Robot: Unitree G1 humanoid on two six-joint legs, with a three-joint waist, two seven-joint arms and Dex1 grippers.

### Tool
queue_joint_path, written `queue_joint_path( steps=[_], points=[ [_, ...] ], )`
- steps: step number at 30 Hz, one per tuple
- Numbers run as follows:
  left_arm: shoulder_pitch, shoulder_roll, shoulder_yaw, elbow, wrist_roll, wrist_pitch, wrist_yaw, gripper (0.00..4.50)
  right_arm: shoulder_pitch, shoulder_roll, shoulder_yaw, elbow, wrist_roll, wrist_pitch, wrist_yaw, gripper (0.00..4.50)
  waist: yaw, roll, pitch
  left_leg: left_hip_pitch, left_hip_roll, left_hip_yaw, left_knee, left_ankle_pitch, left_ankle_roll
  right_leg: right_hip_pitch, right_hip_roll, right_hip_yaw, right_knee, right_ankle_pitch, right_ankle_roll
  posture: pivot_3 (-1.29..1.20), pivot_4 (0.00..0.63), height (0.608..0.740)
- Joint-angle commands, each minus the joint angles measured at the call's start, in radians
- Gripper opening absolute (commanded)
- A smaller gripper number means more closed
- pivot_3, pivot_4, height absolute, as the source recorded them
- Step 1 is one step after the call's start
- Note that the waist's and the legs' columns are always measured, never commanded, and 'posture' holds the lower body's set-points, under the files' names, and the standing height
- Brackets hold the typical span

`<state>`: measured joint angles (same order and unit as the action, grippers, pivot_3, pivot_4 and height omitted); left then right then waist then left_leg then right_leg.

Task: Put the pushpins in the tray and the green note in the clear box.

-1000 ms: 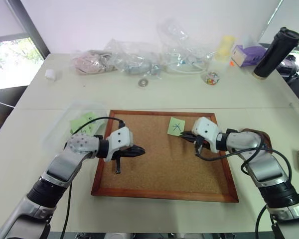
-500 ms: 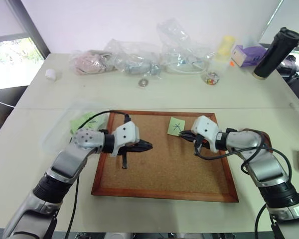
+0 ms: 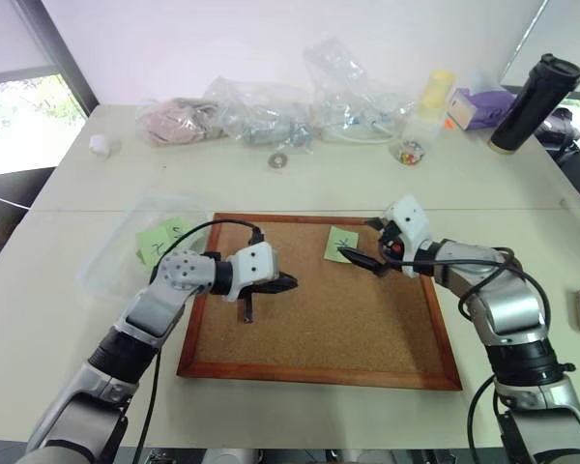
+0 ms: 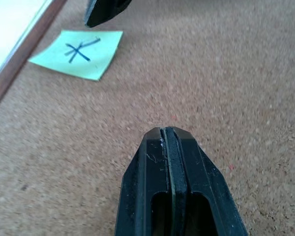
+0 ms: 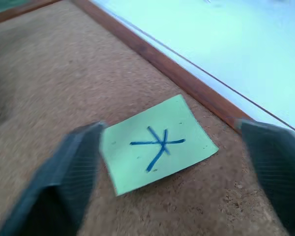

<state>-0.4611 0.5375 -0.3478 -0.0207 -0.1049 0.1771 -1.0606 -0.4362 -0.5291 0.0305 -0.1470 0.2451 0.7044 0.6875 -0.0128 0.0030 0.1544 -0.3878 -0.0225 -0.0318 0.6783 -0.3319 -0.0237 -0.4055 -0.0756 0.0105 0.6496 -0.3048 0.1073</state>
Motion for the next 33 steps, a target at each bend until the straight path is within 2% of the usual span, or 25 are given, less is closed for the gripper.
queue_joint_path(
  steps=[1,6,14,21,24,26,27,31,32,33],
  points=[
    [0.014,-0.009,-0.009,-0.023,0.012,-0.015,0.003,0.0,-0.019,0.021,0.004,-0.004,0.003,0.043,-0.041,4.41,0.0,0.0,0.0,0.0,0.0,0.0,0.0,0.0,0.0,0.0,0.0,0.0,0.0,0.0,0.0,0.0,0.15,0.74],
    [0.016,-0.015,-0.011,-0.03,0.017,-0.012,0.002,0.0,-0.03,0.052,0.036,0.076,-0.041,0.037,-0.097,4.41,0.001,0.0,0.0,-0.001,0.0,0.0,0.002,0.0,0.0,0.0,0.0,0.0,0.0,0.0,0.0,0.0,0.15,0.74],
    [0.018,-0.005,-0.006,-0.023,0.021,-0.024,0.0,0.0,-0.025,0.049,0.095,0.115,-0.078,-0.001,-0.081,4.41,-0.002,0.0,-0.001,-0.001,0.0,0.0,0.003,0.0,0.0,0.0,0.002,0.0,0.002,0.0,0.0,0.0,0.15,0.74],
    [0.02,-0.006,0.002,-0.017,0.028,-0.034,0.012,0.0,-0.006,0.062,0.131,0.083,-0.054,0.085,-0.057,4.41,-0.003,0.0,-0.002,0.0,0.0,0.0,0.004,0.0,0.0,0.0,0.003,0.0,0.003,0.0,0.0,0.0,0.15,0.74],
    [0.029,-0.007,0.002,-0.017,0.033,-0.042,0.016,0.0,-0.015,0.062,0.13,0.087,-0.056,0.109,-0.061,3.66,-0.003,0.0,-0.003,0.0,0.0,0.0,0.004,0.0,0.0,0.0,0.003,0.0,0.003,0.0,0.0,0.0,0.15,0.74],
    [0.034,-0.007,0.001,-0.015,0.034,-0.046,0.019,0.0,-0.017,0.063,0.13,0.088,-0.056,0.115,-0.059,2.74,-0.003,-0.001,-0.003,0.0,0.0,0.0,0.004,0.0,0.0,0.0,0.003,0.0,0.003,0.0,0.0,0.0,0.15,0.74],
    [0.038,-0.007,0.001,-0.016,0.035,-0.047,0.021,0.0,-0.015,0.06,0.132,0.087,-0.058,0.113,-0.055,2.14,-0.003,-0.001,-0.003,0.0,0.0,0.0,0.004,0.0,0.0,0.0,0.003,0.0,0.003,0.0,0.0,0.0,0.15,0.74],
    [0.047,-0.005,0.002,-0.014,0.034,-0.05,0.027,0.0,-0.01,0.044,0.148,0.078,-0.068,0.095,-0.038,0.35,-0.004,-0.001,-0.004,0.001,0.0,0.0,0.004,0.0,0.0,0.0,0.003,0.0,0.004,0.0,0.0,0.0,0.15,0.74],
    [0.048,-0.004,0.003,-0.011,0.035,-0.053,0.028,0.0,-0.009,0.042,0.15,0.075,-0.07,0.089,-0.035,0.03,-0.005,-0.002,-0.004,0.001,0.0,0.0,0.004,0.0,0.0,0.001,0.003,0.0,0.004,0.0,0.0,0.0,0.15,0.74],
    [0.05,-0.003,0.005,-0.011,0.034,-0.054,0.028,0.0,-0.006,0.036,0.155,0.068,-0.075,0.08,-0.031,0.03,-0.005,-0.002,-0.004,0.001,0.0,0.0,0.004,0.0,0.0,0.001,0.003,0.001,0.004,0.0,0.0,0.0,0.15,0.74]
  ],
)
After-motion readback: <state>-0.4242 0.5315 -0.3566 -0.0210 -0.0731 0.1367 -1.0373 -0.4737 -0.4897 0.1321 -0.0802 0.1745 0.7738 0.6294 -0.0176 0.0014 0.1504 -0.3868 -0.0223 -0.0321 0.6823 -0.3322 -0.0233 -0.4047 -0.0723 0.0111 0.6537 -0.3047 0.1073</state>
